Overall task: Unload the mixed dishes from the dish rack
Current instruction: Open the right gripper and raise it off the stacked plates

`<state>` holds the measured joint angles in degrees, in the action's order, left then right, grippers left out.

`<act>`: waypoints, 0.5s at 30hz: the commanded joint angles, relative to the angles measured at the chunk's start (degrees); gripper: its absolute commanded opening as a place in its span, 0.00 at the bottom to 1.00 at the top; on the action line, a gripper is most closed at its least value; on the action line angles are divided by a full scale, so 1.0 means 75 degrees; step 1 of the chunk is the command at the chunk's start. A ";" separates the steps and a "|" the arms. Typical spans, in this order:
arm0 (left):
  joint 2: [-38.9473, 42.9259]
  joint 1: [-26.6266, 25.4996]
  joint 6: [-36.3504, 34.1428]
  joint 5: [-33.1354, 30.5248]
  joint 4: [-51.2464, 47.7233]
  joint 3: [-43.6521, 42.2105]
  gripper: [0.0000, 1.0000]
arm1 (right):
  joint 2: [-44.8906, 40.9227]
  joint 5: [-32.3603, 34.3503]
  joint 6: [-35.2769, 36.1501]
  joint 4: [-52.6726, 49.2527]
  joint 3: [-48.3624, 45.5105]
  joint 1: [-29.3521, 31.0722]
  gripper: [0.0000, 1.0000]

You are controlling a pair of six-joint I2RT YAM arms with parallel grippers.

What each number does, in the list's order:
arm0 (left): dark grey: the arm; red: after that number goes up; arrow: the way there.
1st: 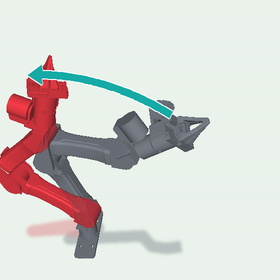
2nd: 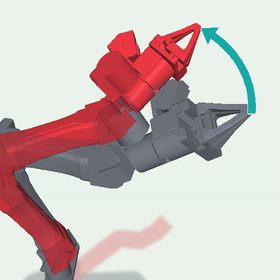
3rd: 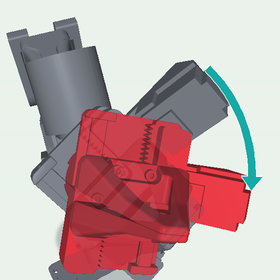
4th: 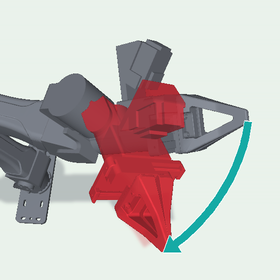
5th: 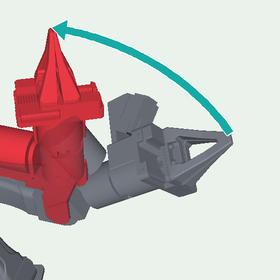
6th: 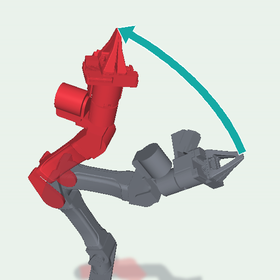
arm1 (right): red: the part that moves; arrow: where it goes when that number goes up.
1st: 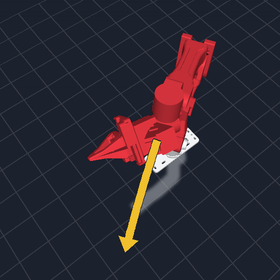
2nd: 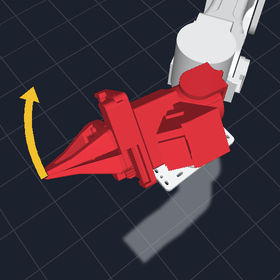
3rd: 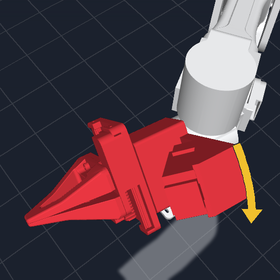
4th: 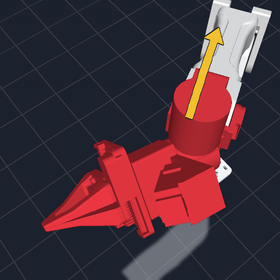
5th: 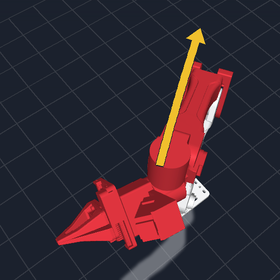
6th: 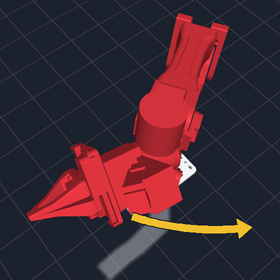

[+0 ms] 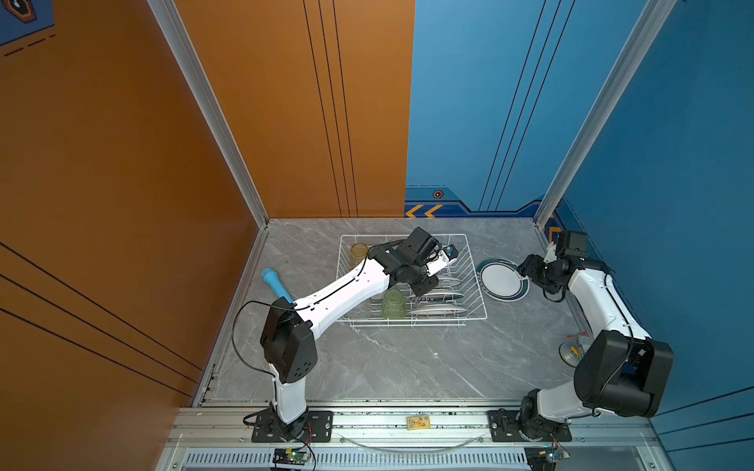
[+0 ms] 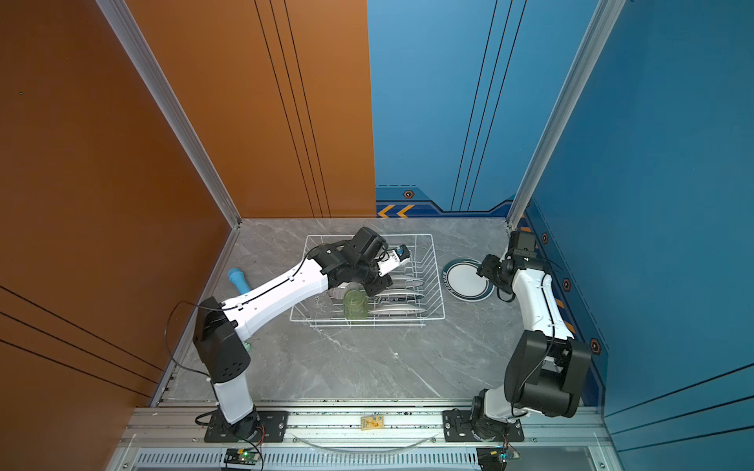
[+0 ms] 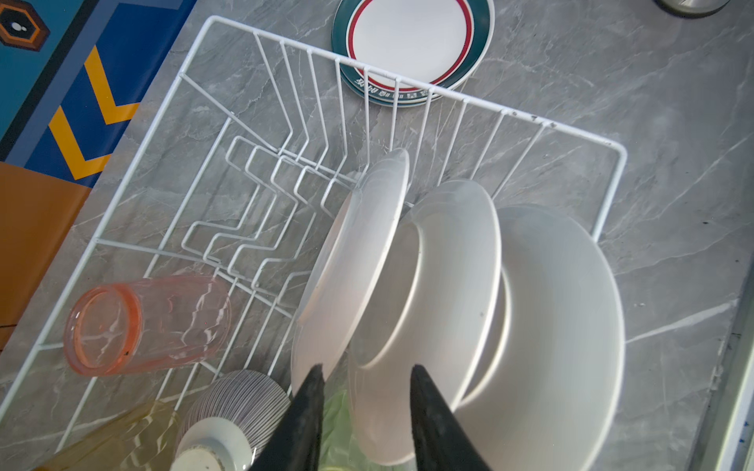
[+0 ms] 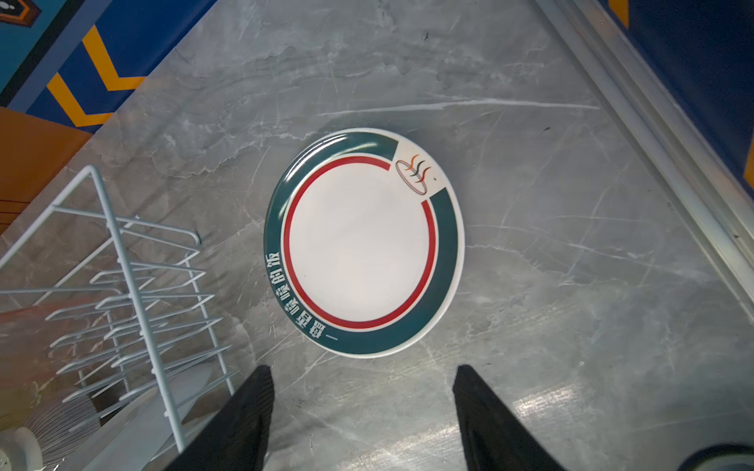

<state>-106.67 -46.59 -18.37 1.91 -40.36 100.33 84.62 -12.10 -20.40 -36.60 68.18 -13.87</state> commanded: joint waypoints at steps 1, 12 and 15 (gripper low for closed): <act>-0.0311 -0.0078 -0.0345 -0.0509 -0.0111 0.0415 0.37 | -0.0148 -0.0134 0.0172 -0.0303 -0.0127 0.0090 0.69; -0.0852 -0.0143 -0.0447 -0.0788 -0.0103 0.0701 0.37 | -0.0210 -0.0159 0.0283 -0.0300 -0.0325 0.0088 0.69; -0.1018 -0.0140 -0.0486 -0.0815 -0.0103 0.0798 0.36 | -0.0225 -0.0217 0.0284 -0.0277 -0.0372 0.0091 0.69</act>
<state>-112.86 -47.03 -21.04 -2.87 -40.36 104.09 84.53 -12.58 -19.27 -37.10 66.15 -13.28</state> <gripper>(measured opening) 0.364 0.688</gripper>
